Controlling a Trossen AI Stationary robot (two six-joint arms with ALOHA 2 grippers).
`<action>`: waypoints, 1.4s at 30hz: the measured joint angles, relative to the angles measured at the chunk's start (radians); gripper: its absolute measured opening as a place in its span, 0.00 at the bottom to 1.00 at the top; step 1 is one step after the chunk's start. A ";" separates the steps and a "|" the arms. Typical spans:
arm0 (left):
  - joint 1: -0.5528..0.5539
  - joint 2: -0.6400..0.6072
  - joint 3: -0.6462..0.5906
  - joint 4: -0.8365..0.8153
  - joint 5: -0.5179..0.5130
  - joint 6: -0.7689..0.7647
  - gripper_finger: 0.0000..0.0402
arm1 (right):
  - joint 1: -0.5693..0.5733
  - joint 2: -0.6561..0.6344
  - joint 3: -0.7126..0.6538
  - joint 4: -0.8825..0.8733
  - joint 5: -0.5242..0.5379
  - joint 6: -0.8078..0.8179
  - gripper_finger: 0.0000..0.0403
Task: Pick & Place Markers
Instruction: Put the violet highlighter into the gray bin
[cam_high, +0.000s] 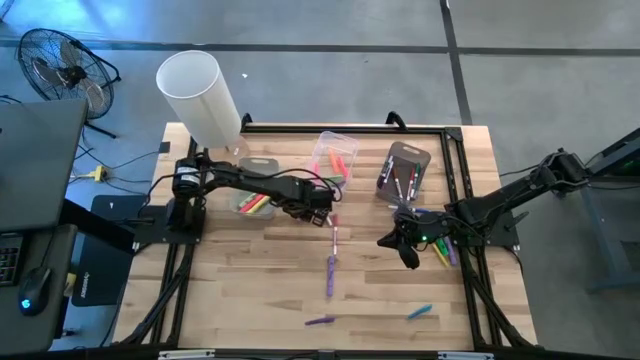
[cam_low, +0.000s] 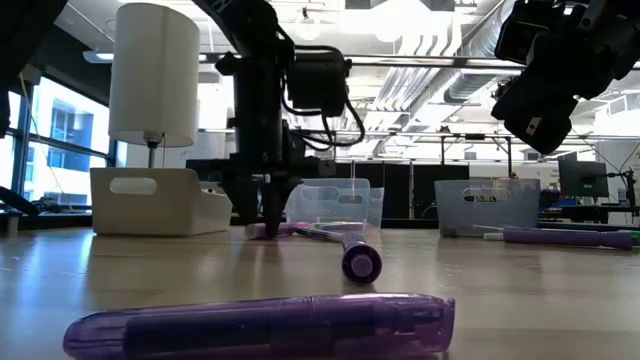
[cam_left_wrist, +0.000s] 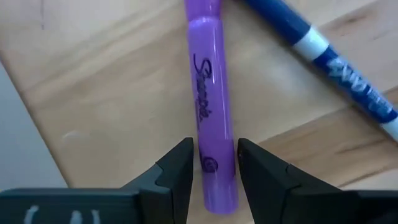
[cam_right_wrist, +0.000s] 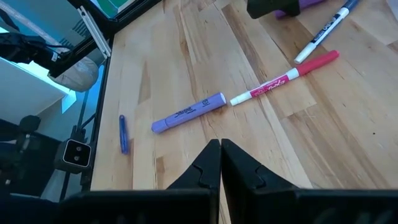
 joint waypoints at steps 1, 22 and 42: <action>0.000 0.005 0.001 0.001 0.007 0.000 0.30 | 0.000 0.000 0.000 0.000 0.000 0.000 0.00; 0.000 0.012 0.001 0.016 0.009 -0.003 0.15 | 0.000 0.000 0.000 0.000 0.001 -0.008 0.00; 0.000 0.015 0.228 -0.286 -0.050 0.079 0.17 | 0.000 0.000 0.000 0.000 0.001 -0.008 0.00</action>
